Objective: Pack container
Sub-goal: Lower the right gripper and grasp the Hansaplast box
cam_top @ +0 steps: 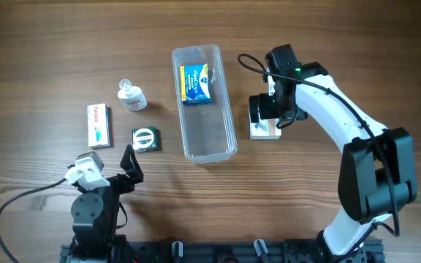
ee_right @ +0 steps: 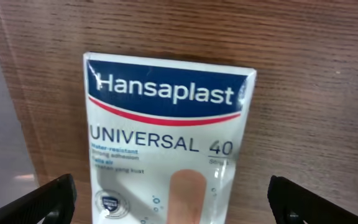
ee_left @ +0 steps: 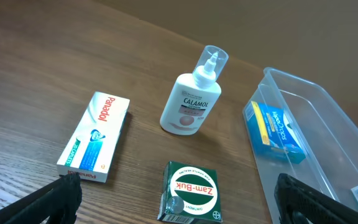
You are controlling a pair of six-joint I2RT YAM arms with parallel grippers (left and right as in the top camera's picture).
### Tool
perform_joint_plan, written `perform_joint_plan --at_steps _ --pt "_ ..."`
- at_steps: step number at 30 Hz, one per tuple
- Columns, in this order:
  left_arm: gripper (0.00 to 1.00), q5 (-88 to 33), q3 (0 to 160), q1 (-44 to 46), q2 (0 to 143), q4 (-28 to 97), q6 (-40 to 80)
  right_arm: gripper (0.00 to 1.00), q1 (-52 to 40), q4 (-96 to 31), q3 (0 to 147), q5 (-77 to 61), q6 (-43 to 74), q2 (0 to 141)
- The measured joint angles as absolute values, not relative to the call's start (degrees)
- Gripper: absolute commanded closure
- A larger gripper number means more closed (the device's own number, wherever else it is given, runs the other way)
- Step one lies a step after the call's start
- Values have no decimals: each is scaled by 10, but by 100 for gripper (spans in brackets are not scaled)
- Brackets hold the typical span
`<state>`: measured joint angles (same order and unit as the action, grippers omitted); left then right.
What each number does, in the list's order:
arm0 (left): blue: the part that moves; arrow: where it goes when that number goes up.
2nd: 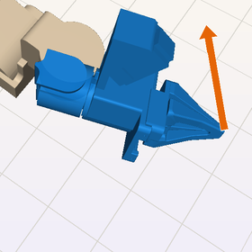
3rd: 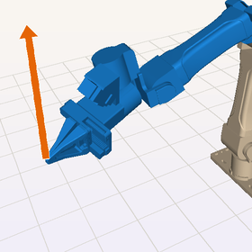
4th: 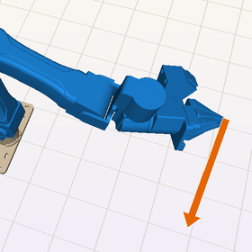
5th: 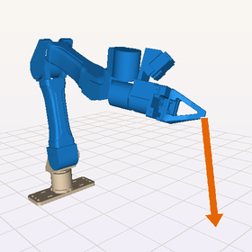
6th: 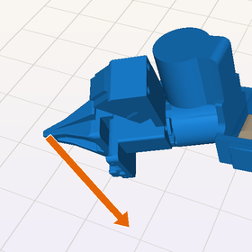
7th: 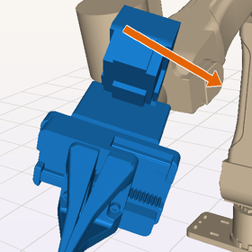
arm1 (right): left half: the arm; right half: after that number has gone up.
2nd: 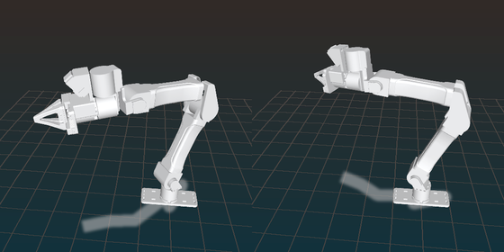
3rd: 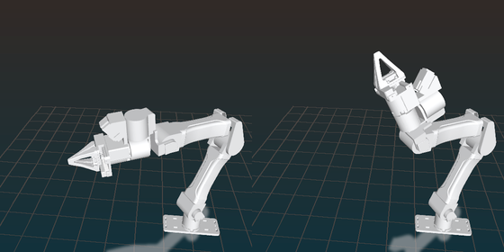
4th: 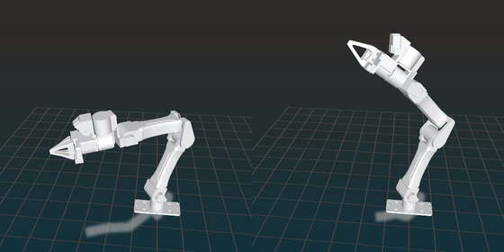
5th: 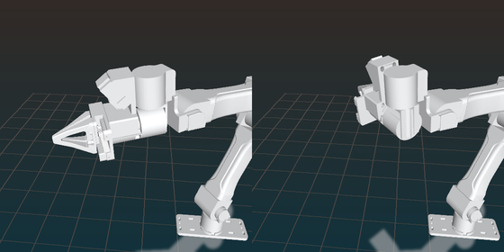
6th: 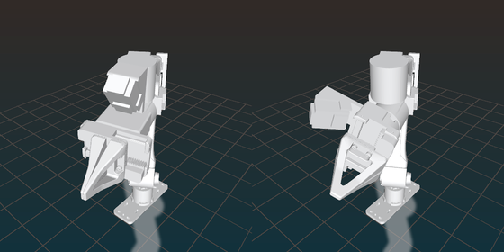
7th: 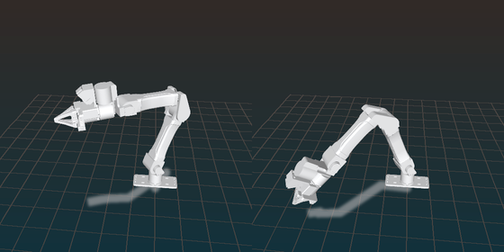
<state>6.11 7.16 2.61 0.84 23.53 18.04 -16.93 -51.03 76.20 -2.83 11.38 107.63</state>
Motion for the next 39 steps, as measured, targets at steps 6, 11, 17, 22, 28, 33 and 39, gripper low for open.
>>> perform_joint_plan --at_steps 6,11,17,22,28,33,39 --pt "0 61 72 26 8 235 180 1 -169 -503 762 -49 113 1078" --pt "0 61 72 26 8 235 180 2 -169 -503 762 -49 129 1093" --pt "0 61 72 26 8 235 180 4 -169 -502 762 -49 145 1106" --pt "0 61 72 26 8 235 180 5 -169 -500 762 -49 156 1107" --pt "0 61 72 26 8 235 180 5 -169 -495 762 -49 164 1128" --pt "0 61 72 26 8 235 180 16 -169 -486 762 -49 166 1142" --pt "0 61 72 26 8 235 180 28 -169 -483 762 -49 167 1142"
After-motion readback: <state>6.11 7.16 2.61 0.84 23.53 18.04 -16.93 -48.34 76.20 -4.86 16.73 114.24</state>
